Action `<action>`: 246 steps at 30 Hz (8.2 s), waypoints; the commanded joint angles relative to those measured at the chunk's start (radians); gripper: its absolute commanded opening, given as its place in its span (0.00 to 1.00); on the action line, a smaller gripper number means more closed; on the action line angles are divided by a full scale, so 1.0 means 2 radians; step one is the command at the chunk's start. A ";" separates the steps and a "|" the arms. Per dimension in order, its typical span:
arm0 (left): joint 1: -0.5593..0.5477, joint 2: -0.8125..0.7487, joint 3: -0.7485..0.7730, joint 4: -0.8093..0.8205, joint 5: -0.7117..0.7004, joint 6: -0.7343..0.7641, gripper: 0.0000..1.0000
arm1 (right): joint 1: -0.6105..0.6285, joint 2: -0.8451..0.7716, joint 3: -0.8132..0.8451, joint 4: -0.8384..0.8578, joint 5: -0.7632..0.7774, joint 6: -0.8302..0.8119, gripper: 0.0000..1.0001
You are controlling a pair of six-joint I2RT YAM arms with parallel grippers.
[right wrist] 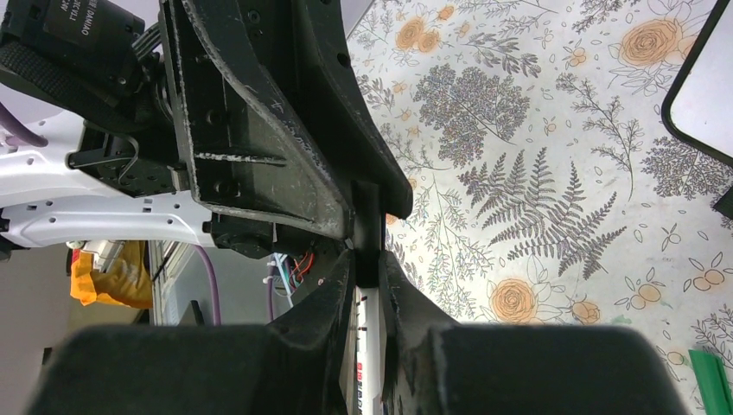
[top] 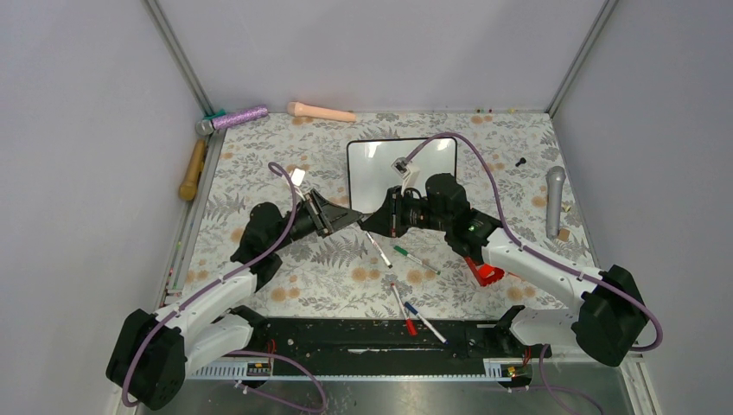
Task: Write a sentence on the whiteboard
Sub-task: Pass from the right arm to the left, then open the pen cap from the whiteboard marker, then place the pen cap at the center of the board, then pass from the right arm to the left, then pass from the left arm to the right, then move the whiteboard to the center of the board.
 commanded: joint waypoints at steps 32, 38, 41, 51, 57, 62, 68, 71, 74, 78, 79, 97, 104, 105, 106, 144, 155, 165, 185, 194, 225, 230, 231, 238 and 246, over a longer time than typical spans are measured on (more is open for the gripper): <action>0.008 0.014 0.006 0.164 -0.155 -0.152 0.00 | -0.003 -0.040 -0.079 0.282 0.141 0.201 0.69; 0.007 0.034 0.007 0.190 -0.154 -0.168 0.00 | -0.002 -0.038 -0.069 0.278 0.137 0.188 0.51; 0.008 0.038 0.008 0.193 -0.154 -0.170 0.00 | -0.002 -0.035 -0.064 0.271 0.128 0.184 0.45; 0.008 0.017 0.009 0.185 -0.180 -0.157 0.00 | -0.002 -0.048 -0.092 0.288 0.128 0.196 0.57; 0.009 0.019 0.009 0.180 -0.181 -0.161 0.00 | -0.002 -0.042 -0.083 0.289 0.108 0.194 0.53; 0.010 0.019 0.019 0.166 -0.173 -0.155 0.00 | -0.002 -0.037 -0.084 0.298 0.099 0.199 0.45; 0.010 0.018 0.021 0.160 -0.172 -0.154 0.00 | -0.002 -0.034 -0.082 0.299 0.095 0.199 0.22; 0.009 0.016 0.019 0.160 -0.174 -0.153 0.00 | -0.002 -0.034 -0.084 0.300 0.096 0.200 0.09; 0.009 0.014 0.016 0.160 -0.176 -0.152 0.00 | -0.002 -0.037 -0.086 0.299 0.103 0.201 0.00; 0.015 0.003 0.008 0.153 -0.192 -0.150 0.00 | -0.002 -0.047 -0.096 0.295 0.117 0.200 0.00; 0.018 0.000 0.007 0.150 -0.194 -0.150 0.00 | -0.002 -0.049 -0.098 0.292 0.120 0.199 0.00; 0.151 -0.035 -0.005 0.075 -0.134 -0.134 0.00 | -0.003 -0.112 -0.146 0.221 0.133 0.175 0.00; 0.160 -0.038 -0.003 -0.018 -0.121 -0.079 0.00 | -0.009 -0.146 -0.141 0.137 0.150 0.123 0.00; 0.160 -0.040 -0.003 -0.038 -0.122 -0.066 0.00 | -0.010 -0.150 -0.137 0.122 0.152 0.112 0.00; 0.160 -0.043 -0.003 -0.056 -0.124 -0.044 0.00 | -0.010 -0.153 -0.131 0.106 0.153 0.099 0.00; -0.034 0.016 -0.005 -0.139 -0.153 0.328 0.67 | -0.023 0.015 0.188 -0.457 0.101 -0.169 0.00; -0.140 -0.017 -0.051 0.051 -0.157 0.530 0.80 | -0.029 0.047 0.248 -0.510 0.092 -0.168 0.00; -0.191 0.000 -0.036 0.071 -0.128 0.696 0.82 | -0.030 0.066 0.284 -0.540 0.071 -0.149 0.00; -0.207 0.072 0.035 0.060 -0.077 0.706 0.49 | -0.028 0.079 0.279 -0.526 0.005 -0.148 0.00; -0.211 0.072 0.050 0.020 -0.055 0.724 0.03 | -0.028 0.081 0.275 -0.520 0.003 -0.150 0.19; -0.214 0.062 0.048 0.015 -0.090 0.701 0.00 | -0.028 0.058 0.252 -0.518 -0.003 -0.145 0.26; -0.215 0.061 0.048 0.015 -0.083 0.703 0.00 | -0.028 0.059 0.251 -0.512 -0.008 -0.142 0.23; -0.214 0.061 0.048 0.014 -0.082 0.703 0.00 | -0.028 0.059 0.251 -0.512 -0.008 -0.141 0.21; -0.214 0.055 0.035 0.051 -0.113 0.667 0.45 | -0.028 0.060 0.249 -0.511 0.016 -0.136 0.00; -0.208 0.018 0.002 0.084 -0.237 0.528 0.73 | -0.029 0.019 0.231 -0.513 0.188 -0.116 0.00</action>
